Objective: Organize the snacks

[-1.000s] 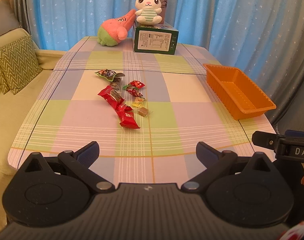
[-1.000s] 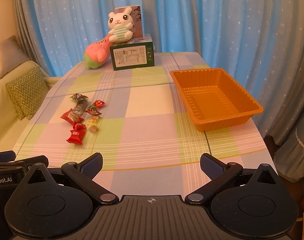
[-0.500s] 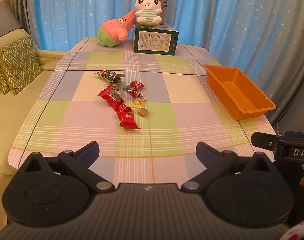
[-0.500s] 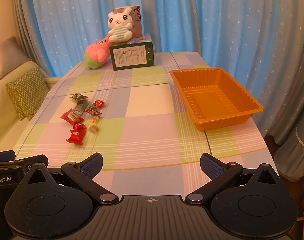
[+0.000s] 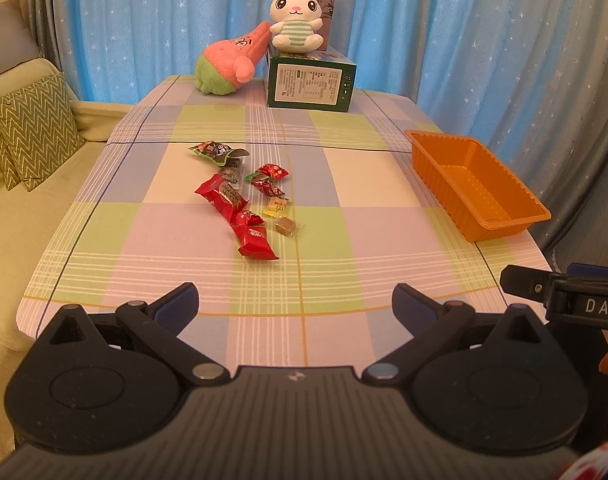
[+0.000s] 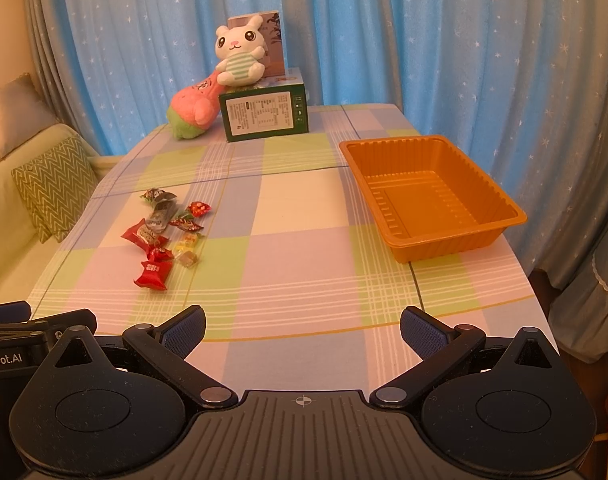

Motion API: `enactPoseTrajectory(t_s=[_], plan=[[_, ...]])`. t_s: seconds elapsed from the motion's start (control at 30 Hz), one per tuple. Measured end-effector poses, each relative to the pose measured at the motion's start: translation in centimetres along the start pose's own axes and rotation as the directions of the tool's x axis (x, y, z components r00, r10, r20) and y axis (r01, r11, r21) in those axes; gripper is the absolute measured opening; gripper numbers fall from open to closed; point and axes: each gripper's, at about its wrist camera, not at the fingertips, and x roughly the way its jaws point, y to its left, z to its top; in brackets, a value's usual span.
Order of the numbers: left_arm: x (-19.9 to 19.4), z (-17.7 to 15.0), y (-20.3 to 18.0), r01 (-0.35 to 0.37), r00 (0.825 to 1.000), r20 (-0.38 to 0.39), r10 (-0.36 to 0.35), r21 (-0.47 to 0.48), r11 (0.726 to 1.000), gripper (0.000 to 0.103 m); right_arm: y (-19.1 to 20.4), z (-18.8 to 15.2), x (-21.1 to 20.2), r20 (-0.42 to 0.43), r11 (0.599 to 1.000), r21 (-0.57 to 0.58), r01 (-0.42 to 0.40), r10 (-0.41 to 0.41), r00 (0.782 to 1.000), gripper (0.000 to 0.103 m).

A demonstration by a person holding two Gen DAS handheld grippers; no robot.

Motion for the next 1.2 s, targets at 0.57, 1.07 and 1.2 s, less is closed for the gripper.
enactPoseTrajectory(t_s=[0.57, 1.07, 1.2], plan=[[0.02, -0.07, 0.03, 0.001, 1.0, 0.001, -0.001, -0.001, 1.0, 0.102, -0.07, -0.03, -0.01, 0.001, 1.0, 0.002, -0.001, 0.001, 1.0, 0.103], [0.07, 0.11, 0.09, -0.003, 1.0, -0.004, 0.003, -0.012, 1.0, 0.102, -0.13, -0.06, 0.04, 0.001, 1.0, 0.004, -0.003, 0.003, 1.0, 0.103], [0.63, 0.3, 0.58, -0.014, 1.0, -0.009, 0.014, -0.022, 1.0, 0.102, 0.16, -0.07, 0.27, 0.016, 1.0, 0.01, -0.021, 0.021, 1.0, 0.103]])
